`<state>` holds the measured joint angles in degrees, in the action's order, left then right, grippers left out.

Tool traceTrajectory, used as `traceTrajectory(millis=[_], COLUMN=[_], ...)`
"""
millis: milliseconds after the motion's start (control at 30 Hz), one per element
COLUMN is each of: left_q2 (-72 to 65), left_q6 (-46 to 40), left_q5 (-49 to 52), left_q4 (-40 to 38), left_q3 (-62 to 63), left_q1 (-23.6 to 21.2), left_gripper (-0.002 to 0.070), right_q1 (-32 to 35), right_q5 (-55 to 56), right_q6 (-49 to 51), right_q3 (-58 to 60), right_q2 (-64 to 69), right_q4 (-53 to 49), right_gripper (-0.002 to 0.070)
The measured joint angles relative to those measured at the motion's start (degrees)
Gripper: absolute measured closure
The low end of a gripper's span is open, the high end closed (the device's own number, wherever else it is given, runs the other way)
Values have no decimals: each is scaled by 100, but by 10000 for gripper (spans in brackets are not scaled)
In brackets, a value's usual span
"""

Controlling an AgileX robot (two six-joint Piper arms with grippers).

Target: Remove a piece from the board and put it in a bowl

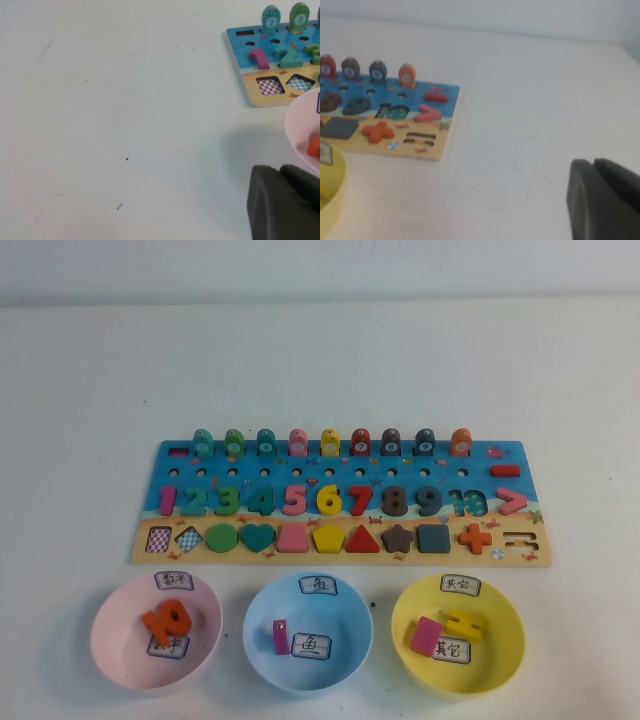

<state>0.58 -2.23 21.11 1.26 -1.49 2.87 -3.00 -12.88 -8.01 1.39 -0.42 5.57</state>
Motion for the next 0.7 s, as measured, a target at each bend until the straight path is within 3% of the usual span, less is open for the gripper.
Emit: traceTrajectory(millis=[200, 700], left_q2=[0, 0], left_q6=[0, 0], left_q5=[0, 0], left_q4=[0, 0], left_q3=[0, 0], left_q1=[0, 0], left_gripper=[676, 676], right_q1=[0, 0], right_q5=[-716, -790], right_q6=[-13, -40], right_q3=[8, 8], right_q2=[0, 0], right_q4=[127, 267], right_gripper=[694, 694])
